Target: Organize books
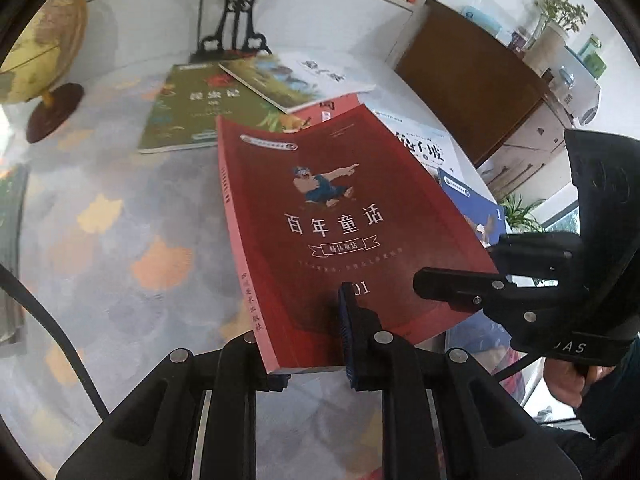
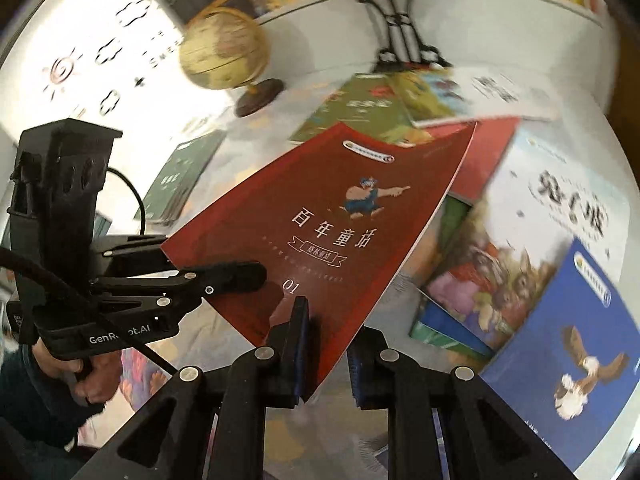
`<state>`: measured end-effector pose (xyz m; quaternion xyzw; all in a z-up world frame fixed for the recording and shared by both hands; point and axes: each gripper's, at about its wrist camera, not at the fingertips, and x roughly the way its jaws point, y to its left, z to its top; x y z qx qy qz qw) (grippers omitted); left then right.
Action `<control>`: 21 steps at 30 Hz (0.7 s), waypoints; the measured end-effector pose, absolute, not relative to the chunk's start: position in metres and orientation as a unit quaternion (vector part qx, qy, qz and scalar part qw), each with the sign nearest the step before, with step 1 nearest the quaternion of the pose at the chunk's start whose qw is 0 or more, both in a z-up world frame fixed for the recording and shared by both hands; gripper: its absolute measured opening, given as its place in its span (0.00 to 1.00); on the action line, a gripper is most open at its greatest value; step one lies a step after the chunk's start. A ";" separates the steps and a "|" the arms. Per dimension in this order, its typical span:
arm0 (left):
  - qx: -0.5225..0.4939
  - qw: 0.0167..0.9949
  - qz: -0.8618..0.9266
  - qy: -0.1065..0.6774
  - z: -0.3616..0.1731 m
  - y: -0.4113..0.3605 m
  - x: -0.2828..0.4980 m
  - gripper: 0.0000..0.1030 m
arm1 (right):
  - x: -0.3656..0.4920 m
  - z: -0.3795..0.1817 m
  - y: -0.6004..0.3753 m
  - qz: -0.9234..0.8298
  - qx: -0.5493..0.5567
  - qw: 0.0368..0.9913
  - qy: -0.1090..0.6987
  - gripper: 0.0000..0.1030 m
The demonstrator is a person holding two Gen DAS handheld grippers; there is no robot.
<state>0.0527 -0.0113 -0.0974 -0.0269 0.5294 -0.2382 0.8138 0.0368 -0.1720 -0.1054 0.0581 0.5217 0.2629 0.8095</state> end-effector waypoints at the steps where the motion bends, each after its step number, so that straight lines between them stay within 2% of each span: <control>1: -0.032 0.817 -0.236 0.526 -0.095 -0.007 0.051 0.16 | 0.036 -0.100 -0.165 0.271 0.046 0.810 0.518 0.16; 9: -0.060 0.850 -0.190 0.488 -0.066 0.067 0.041 0.17 | 0.033 -0.064 -0.097 0.312 -0.026 0.818 0.482 0.17; 21: -0.074 0.889 -0.076 0.445 -0.040 0.218 0.041 0.18 | 0.075 -0.046 0.054 0.395 -0.048 0.801 0.447 0.18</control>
